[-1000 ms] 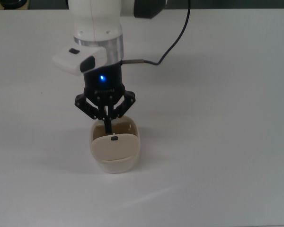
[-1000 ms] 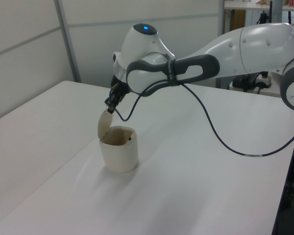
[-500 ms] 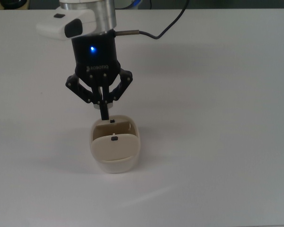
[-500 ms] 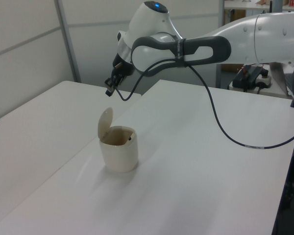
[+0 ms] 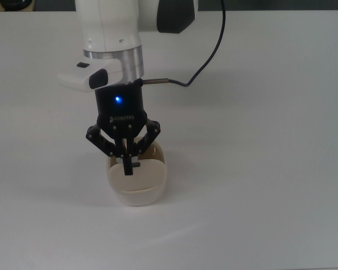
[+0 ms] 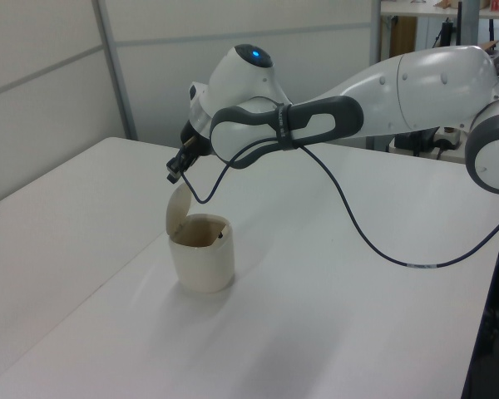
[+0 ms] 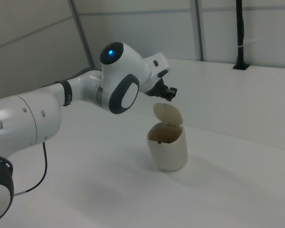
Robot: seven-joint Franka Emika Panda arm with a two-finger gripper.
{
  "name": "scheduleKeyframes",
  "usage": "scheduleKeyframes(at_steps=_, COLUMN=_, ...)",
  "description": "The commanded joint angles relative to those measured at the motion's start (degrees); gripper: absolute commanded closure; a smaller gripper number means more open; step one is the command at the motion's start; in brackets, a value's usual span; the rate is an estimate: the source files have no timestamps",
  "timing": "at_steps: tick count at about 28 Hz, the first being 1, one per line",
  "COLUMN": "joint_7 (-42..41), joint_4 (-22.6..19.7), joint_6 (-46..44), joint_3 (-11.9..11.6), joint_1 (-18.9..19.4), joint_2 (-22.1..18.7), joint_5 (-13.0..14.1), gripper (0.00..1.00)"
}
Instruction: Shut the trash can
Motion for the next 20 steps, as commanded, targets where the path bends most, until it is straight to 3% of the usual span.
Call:
scheduleKeyframes(at_steps=1, joint_7=-3.32, joint_4=-0.42, joint_6=-0.18, joint_3=-0.25, joint_1=0.36, joint_2=-0.35, joint_5=0.41, gripper=1.0)
scheduleKeyframes(at_steps=8, joint_7=-6.13, joint_4=-0.87, joint_6=-14.48, joint_3=-0.43, joint_1=0.18, joint_2=-1.4, joint_5=-0.73, gripper=1.0)
scheduleKeyframes(at_steps=20, joint_7=-6.05, joint_4=-2.97, joint_6=-20.4, joint_3=-0.51, joint_1=0.18, joint_2=-0.35, joint_5=-3.02, gripper=1.0)
